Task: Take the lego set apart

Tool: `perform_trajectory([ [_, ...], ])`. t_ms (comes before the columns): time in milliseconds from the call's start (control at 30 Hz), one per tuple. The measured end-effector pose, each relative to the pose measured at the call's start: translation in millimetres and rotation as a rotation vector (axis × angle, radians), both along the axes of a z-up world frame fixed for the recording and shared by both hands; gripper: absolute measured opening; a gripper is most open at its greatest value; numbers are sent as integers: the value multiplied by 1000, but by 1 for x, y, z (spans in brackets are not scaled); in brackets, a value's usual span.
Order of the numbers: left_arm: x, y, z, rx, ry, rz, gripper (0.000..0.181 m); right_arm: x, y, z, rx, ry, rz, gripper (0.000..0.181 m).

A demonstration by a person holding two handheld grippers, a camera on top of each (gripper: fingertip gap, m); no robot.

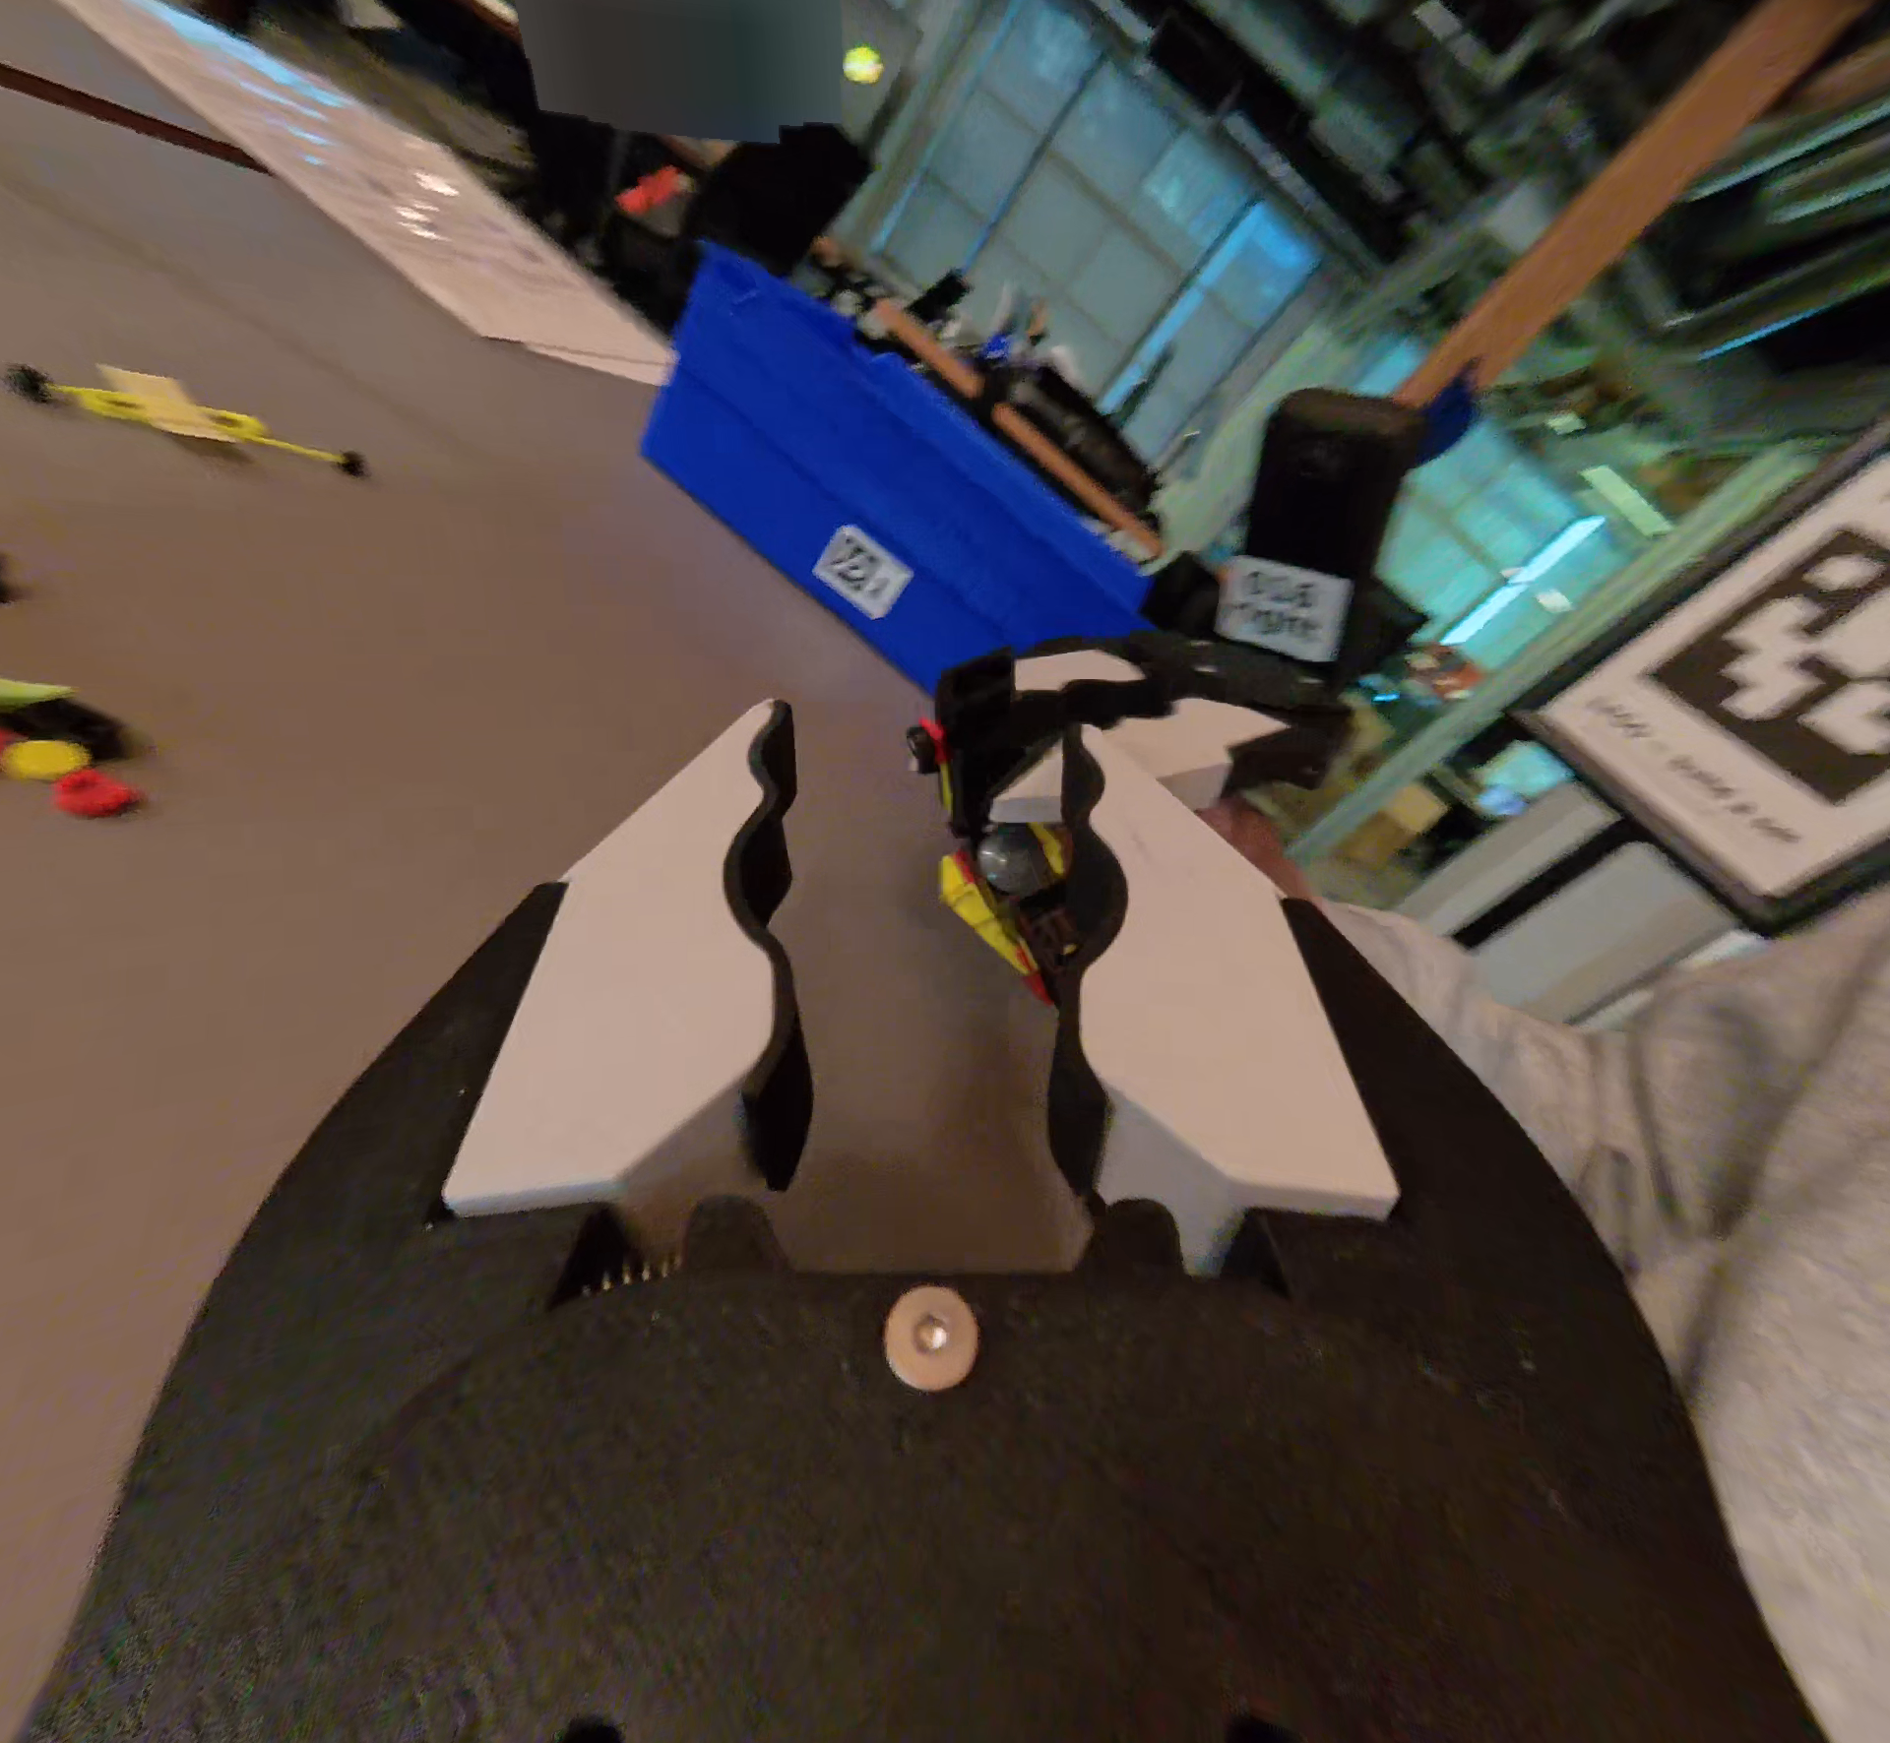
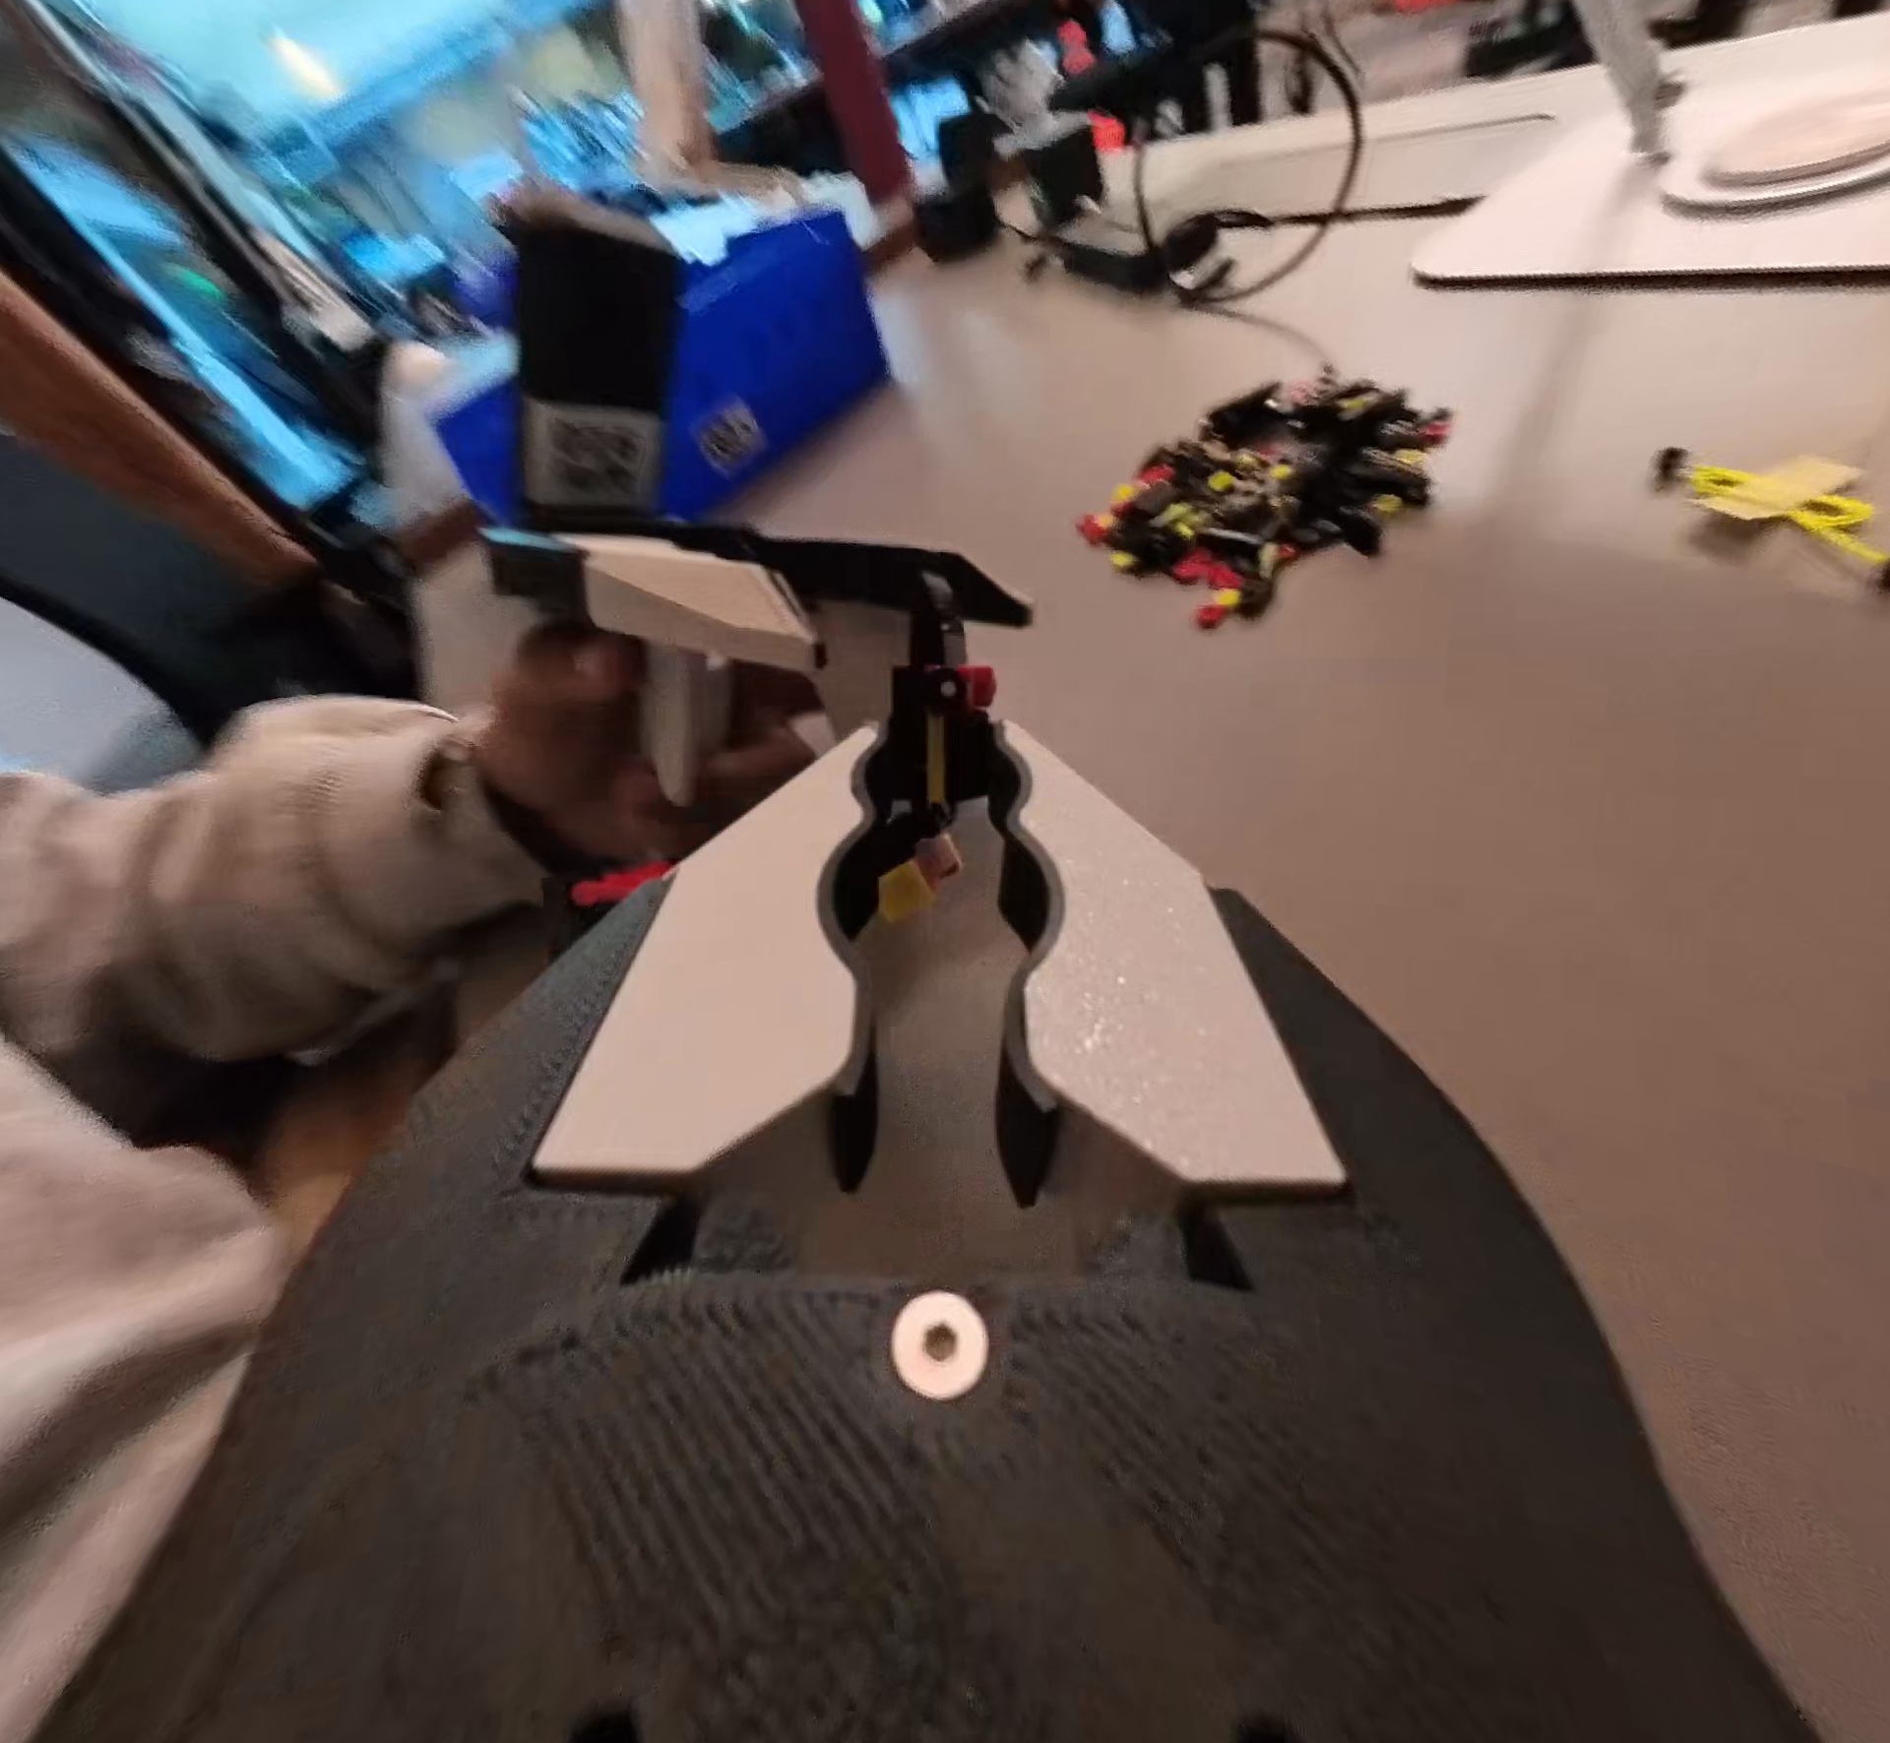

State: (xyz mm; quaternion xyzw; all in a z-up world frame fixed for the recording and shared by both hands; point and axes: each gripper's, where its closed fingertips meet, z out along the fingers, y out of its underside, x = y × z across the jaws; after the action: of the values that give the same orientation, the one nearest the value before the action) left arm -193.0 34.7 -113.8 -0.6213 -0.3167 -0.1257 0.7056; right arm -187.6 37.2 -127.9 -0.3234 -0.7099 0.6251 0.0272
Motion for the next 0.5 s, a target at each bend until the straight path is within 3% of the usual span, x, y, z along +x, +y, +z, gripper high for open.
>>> perform_trajectory([
  [100, 15, 4, 11, 102, -32, -115, 49, 9, 1, 11, -148, -60, 69, 15],
  [300, 34, 17, 4, 94, -69, -242, 48, 20, -4, 22, -237, -59, 129, 15],
  [500, 43, 23, 4, 94, -67, -281, 48, 21, -5, 22, -280, -92, 134, 15],
])
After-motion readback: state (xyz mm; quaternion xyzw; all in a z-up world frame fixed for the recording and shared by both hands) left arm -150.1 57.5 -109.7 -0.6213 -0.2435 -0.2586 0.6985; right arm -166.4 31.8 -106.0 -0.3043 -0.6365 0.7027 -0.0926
